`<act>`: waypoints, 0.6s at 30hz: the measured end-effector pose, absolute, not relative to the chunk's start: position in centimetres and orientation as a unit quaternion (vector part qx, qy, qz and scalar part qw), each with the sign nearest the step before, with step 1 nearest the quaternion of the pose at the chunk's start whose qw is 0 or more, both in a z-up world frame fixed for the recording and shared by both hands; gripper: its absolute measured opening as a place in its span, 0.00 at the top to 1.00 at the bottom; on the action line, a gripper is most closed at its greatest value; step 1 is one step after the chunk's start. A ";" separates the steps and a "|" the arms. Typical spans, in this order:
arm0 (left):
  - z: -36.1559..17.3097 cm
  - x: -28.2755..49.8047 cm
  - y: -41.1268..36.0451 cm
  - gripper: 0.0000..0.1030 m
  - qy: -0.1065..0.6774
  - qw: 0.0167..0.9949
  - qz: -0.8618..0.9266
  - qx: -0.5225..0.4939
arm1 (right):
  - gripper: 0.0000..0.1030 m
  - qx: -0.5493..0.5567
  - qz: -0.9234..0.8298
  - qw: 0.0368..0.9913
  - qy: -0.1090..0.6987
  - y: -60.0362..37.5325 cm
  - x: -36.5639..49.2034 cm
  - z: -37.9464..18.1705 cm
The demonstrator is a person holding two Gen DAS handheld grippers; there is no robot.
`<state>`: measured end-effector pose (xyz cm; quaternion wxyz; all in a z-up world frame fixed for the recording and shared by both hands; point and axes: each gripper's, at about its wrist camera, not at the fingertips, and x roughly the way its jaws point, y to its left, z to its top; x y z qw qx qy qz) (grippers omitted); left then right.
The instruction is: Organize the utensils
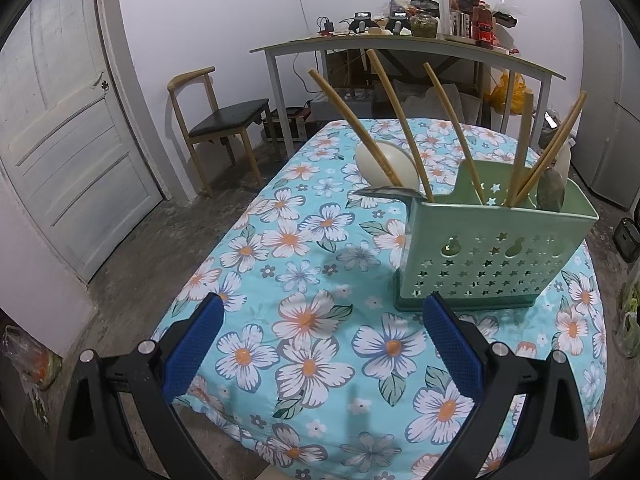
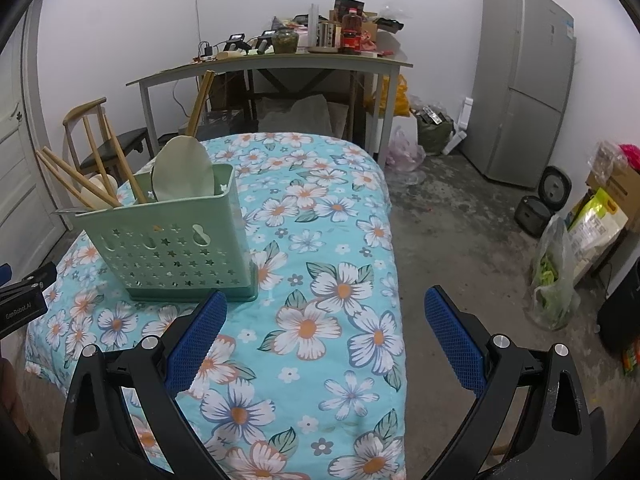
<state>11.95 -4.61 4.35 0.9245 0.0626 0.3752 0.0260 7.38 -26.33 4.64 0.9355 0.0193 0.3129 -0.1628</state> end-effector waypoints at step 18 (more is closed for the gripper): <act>4.3 11.9 -4.5 0.05 0.379 0.923 0.025 0.067 | 0.08 0.019 -0.162 0.936 0.313 -26.3 7.5 4.6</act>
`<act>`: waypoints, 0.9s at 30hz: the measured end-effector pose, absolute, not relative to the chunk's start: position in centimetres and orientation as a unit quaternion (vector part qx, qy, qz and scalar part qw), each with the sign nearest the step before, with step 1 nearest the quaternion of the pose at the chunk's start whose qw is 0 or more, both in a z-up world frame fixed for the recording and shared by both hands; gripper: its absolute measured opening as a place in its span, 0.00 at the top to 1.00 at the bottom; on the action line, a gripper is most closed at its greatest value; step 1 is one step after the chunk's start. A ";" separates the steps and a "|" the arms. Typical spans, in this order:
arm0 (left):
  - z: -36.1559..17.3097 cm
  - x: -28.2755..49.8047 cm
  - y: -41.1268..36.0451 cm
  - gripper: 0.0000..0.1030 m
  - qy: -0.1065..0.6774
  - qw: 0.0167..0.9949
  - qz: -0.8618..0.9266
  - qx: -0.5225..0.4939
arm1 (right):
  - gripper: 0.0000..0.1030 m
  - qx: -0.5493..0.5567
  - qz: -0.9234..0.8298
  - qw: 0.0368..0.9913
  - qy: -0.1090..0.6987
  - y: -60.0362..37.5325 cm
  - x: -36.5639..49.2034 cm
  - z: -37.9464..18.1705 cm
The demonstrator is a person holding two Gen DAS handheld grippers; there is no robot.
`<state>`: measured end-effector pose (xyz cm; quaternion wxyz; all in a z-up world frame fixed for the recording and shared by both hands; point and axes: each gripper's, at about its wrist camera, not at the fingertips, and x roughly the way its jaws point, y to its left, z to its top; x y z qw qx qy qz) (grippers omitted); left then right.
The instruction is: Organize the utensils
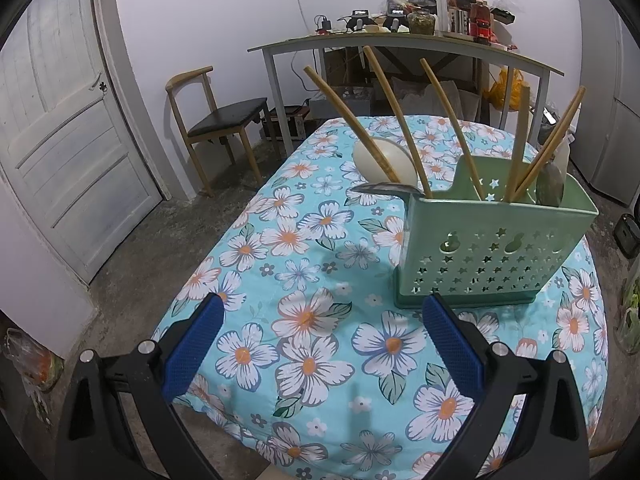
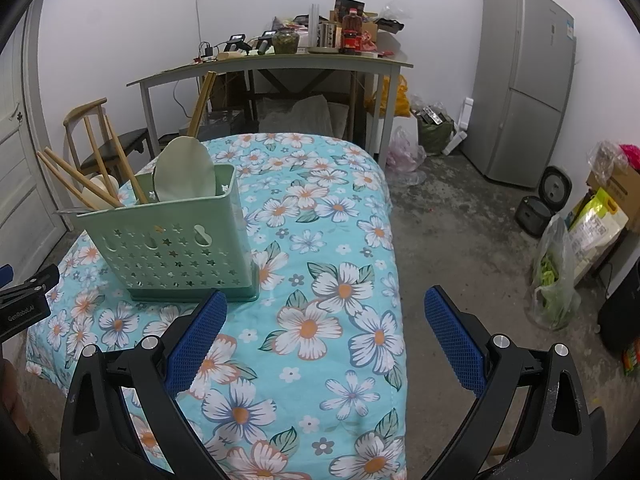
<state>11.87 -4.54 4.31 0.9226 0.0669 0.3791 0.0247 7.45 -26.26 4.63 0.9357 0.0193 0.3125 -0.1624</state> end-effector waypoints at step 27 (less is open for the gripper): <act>4.3 11.8 -5.2 0.05 0.381 0.922 0.022 0.072 | 0.08 0.019 -0.162 0.936 0.312 -26.1 7.5 4.7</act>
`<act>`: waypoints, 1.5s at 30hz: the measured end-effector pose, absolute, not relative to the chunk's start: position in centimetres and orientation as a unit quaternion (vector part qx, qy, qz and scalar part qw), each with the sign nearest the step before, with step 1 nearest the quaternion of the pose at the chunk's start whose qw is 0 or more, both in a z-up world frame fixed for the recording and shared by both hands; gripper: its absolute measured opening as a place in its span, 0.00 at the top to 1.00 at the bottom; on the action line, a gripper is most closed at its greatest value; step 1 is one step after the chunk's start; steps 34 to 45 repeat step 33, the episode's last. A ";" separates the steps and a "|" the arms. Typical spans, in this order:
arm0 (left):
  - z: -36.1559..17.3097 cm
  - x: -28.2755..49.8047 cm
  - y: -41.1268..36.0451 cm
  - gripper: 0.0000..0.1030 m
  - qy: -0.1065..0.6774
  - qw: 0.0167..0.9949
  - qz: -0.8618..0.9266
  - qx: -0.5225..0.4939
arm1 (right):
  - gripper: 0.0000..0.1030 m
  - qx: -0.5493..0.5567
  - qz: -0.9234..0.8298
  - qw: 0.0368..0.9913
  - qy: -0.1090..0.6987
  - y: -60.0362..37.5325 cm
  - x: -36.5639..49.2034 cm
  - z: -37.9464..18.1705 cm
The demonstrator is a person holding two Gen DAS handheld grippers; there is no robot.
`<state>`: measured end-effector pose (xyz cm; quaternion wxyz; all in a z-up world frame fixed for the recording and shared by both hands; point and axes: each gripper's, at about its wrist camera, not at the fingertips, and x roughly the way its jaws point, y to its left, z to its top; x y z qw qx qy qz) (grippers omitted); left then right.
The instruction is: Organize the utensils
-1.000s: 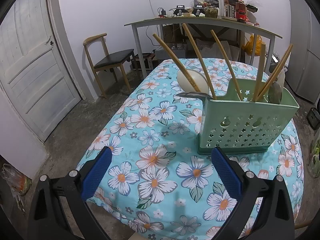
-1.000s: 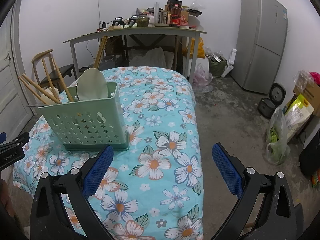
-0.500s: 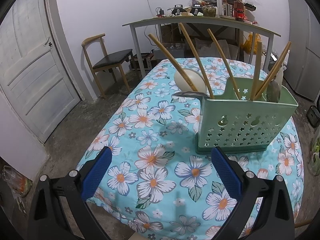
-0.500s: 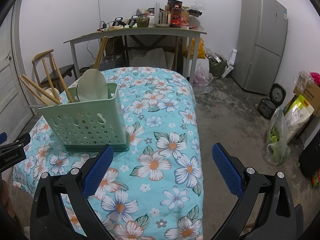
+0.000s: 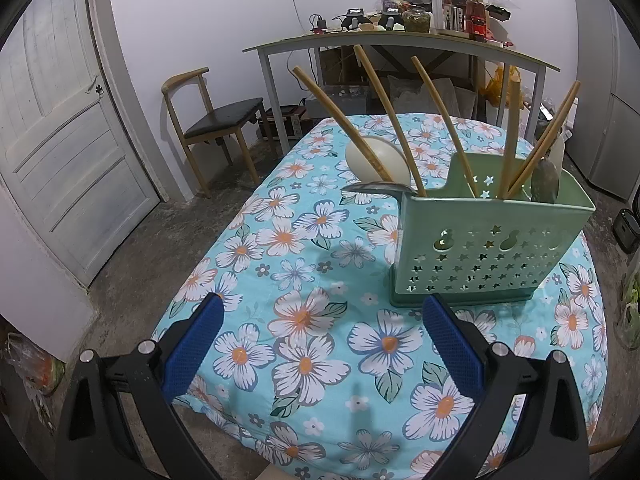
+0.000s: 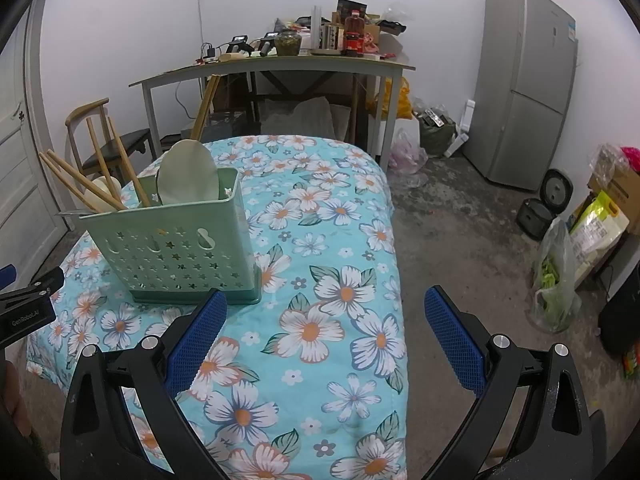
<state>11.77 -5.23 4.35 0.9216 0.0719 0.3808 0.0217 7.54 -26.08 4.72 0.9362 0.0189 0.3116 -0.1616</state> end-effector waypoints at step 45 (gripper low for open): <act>3.9 11.6 -5.6 0.05 0.384 0.920 0.017 0.073 | 0.08 0.019 -0.162 0.936 0.311 -26.0 7.4 4.6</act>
